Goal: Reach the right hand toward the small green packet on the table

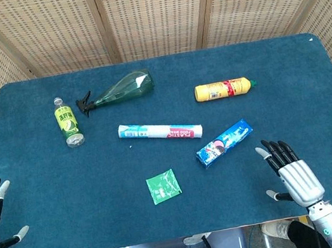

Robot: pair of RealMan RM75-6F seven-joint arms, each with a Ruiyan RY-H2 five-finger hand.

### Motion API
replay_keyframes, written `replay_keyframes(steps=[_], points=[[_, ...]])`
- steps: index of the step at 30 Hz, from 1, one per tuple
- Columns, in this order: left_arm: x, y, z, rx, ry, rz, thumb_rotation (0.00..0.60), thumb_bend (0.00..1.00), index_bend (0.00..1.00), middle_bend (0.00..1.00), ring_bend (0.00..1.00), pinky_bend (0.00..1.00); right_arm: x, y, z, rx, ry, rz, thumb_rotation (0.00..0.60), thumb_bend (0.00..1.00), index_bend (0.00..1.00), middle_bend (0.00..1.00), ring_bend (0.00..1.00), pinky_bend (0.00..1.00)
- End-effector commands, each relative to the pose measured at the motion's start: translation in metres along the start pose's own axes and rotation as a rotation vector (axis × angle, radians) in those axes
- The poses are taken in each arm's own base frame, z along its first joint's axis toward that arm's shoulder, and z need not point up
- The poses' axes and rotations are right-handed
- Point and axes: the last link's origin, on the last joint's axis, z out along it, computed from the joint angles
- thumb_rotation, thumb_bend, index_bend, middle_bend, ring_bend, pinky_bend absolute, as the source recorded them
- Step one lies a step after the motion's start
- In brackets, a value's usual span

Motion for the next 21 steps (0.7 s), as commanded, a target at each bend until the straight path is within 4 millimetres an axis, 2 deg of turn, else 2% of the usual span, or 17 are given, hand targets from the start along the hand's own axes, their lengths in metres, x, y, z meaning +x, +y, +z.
replay_keyframes(steps=[1,21], points=[[0.0001,0.0003,-0.0003,0.000,0.000,0.001,0.588,0.08,0.00,0.00,0.00,0.00,-0.0005,0.0005,0.0001,-0.001,-0.004,0.000,0.600,0.08,0.00,0.00,0.00,0.00],[0.0023,-0.0025,0.0010,0.012,0.008,-0.011,0.589,0.08,0.00,0.00,0.00,0.00,-0.0019,-0.0014,0.0038,0.017,-0.020,0.021,0.600,0.08,0.00,0.00,0.00,0.00]])
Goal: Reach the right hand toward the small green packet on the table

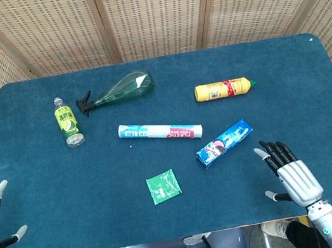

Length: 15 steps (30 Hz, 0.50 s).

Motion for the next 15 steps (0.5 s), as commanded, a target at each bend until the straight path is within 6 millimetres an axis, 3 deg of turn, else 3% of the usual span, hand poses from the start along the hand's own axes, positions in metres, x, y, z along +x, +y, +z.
replay_keyframes(steps=[1,6,8,10,11,15], points=[[0.000,0.000,0.000,0.003,0.001,-0.001,0.589,0.08,0.00,0.00,0.00,0.00,0.000,-0.001,0.002,0.007,-0.002,0.004,0.600,0.08,0.00,0.00,0.00,0.00],[0.000,-0.002,0.000,0.009,0.000,-0.003,0.587,0.08,0.00,0.00,0.00,0.00,0.003,-0.005,0.015,0.031,0.024,0.036,0.600,0.07,0.00,0.00,0.00,0.00],[0.001,-0.002,0.000,0.011,0.002,-0.004,0.588,0.08,0.00,0.00,0.00,0.00,0.007,-0.009,0.027,0.053,0.049,0.039,0.600,0.08,0.00,0.07,0.03,0.04],[0.002,-0.002,0.001,0.012,0.005,-0.008,0.589,0.08,0.00,0.00,0.00,0.00,0.013,-0.022,0.053,0.111,0.072,0.013,0.600,0.09,0.00,0.23,0.16,0.14],[0.001,-0.002,0.001,0.013,0.004,-0.008,0.589,0.08,0.00,0.00,0.00,0.00,0.012,-0.026,0.061,0.127,0.058,-0.012,0.600,0.09,0.00,0.36,0.29,0.23],[0.000,-0.003,0.002,0.017,-0.004,-0.006,0.588,0.08,0.00,0.00,0.00,0.00,0.004,-0.047,0.078,0.183,-0.009,-0.066,0.600,0.12,0.00,0.73,0.69,0.51]])
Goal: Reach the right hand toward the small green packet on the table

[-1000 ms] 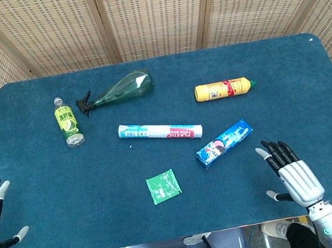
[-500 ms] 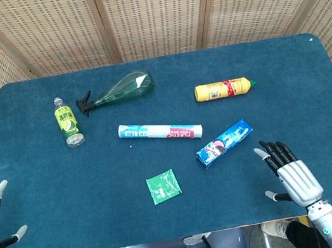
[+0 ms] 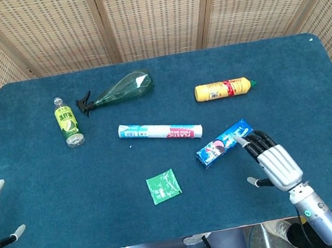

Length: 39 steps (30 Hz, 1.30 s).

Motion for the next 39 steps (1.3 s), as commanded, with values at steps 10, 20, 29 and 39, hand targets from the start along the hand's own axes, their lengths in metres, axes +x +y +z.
replay_keyframes(steps=[10,20,29,39], points=[[0.000,-0.001,0.002,0.004,0.012,-0.003,0.590,0.08,0.00,0.00,0.00,0.00,-0.035,-0.086,0.052,0.169,-0.218,-0.062,0.600,0.37,0.00,0.94,0.96,0.78],[-0.002,-0.004,0.003,0.010,0.004,-0.010,0.587,0.08,0.00,0.00,0.00,0.00,-0.060,-0.124,0.059,0.201,-0.374,-0.107,0.600,0.56,0.04,0.96,0.98,0.81],[0.000,-0.004,0.003,0.008,0.003,-0.022,0.586,0.08,0.00,0.00,0.00,0.00,-0.073,-0.143,0.058,0.205,-0.451,-0.153,0.600,0.67,0.06,0.96,0.99,0.81],[0.001,-0.003,0.003,0.003,0.008,-0.028,0.588,0.08,0.00,0.00,0.00,0.00,-0.102,-0.167,0.059,0.207,-0.550,-0.154,0.600,0.78,0.13,0.98,1.00,0.83]])
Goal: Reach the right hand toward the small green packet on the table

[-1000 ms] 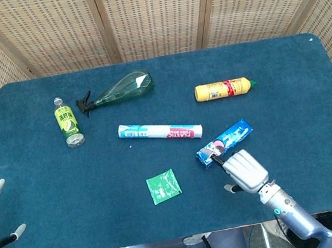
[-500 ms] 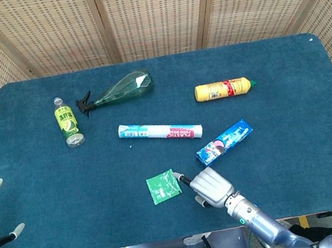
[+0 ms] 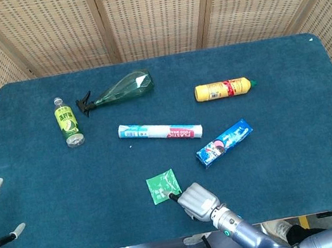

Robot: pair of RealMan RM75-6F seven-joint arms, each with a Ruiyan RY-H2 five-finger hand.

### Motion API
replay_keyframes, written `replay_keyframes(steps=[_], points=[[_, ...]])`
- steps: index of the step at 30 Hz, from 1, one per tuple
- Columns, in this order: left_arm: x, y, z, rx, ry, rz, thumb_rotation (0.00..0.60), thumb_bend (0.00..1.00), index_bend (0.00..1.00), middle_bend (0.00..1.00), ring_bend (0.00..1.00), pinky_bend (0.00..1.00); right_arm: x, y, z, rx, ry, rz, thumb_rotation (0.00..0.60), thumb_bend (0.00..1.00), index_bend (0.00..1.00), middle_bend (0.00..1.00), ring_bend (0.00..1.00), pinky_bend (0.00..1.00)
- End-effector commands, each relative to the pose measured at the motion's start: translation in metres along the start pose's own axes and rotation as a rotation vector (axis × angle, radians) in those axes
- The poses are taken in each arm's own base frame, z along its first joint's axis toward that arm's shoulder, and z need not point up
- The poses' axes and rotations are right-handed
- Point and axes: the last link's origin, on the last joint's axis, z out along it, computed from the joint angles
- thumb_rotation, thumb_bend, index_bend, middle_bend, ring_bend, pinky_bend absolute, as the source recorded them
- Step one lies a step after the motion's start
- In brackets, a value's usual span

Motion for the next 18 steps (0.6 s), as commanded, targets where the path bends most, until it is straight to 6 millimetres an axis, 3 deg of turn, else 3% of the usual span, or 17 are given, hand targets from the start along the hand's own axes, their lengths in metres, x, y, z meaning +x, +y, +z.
replay_keyframes(steps=[1,18], points=[[0.000,-0.001,0.000,0.002,-0.002,-0.001,0.588,0.08,0.00,0.00,0.00,0.00,-0.007,-0.011,0.010,-0.004,-0.033,0.009,0.600,0.78,0.13,0.98,1.00,0.83],[0.000,-0.001,0.000,0.002,-0.005,-0.001,0.588,0.08,0.00,0.00,0.00,0.00,-0.007,-0.017,0.023,-0.030,-0.001,0.029,0.600,0.78,0.12,0.98,1.00,0.83]])
